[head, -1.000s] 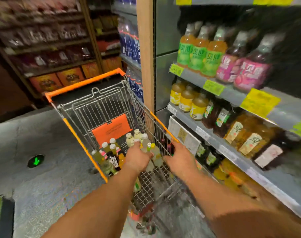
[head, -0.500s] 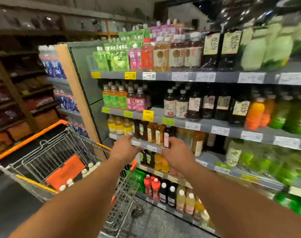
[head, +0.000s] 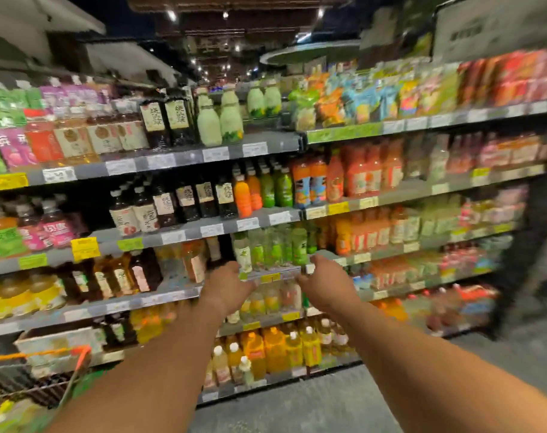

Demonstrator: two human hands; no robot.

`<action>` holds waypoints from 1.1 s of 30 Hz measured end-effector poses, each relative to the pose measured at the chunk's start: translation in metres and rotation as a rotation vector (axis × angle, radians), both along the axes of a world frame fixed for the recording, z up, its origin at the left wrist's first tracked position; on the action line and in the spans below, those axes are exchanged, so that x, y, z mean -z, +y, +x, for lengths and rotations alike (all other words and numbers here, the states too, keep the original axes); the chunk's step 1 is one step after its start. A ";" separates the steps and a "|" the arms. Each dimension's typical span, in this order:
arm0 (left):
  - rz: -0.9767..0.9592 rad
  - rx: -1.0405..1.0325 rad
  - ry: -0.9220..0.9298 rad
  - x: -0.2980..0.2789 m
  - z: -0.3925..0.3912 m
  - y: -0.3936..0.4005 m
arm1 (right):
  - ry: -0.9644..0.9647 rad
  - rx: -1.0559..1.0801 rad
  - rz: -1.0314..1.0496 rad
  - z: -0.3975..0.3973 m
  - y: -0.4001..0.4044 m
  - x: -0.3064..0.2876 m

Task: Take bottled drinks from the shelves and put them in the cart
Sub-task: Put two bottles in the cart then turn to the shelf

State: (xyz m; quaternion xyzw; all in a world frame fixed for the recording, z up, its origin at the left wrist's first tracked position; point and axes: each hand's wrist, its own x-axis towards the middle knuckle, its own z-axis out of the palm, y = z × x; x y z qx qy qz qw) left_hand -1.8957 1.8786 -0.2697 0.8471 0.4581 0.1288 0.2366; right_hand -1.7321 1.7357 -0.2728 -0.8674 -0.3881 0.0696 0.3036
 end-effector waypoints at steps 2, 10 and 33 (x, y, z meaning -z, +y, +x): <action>-0.024 0.054 -0.034 -0.006 0.037 -0.028 | -0.006 0.086 0.007 0.030 -0.040 -0.005; -0.032 0.178 -0.123 -0.032 0.149 -0.121 | -0.053 0.209 0.005 0.121 -0.151 -0.020; -0.075 0.201 -0.107 0.009 0.396 -0.271 | 0.021 0.317 -0.050 0.366 -0.324 0.021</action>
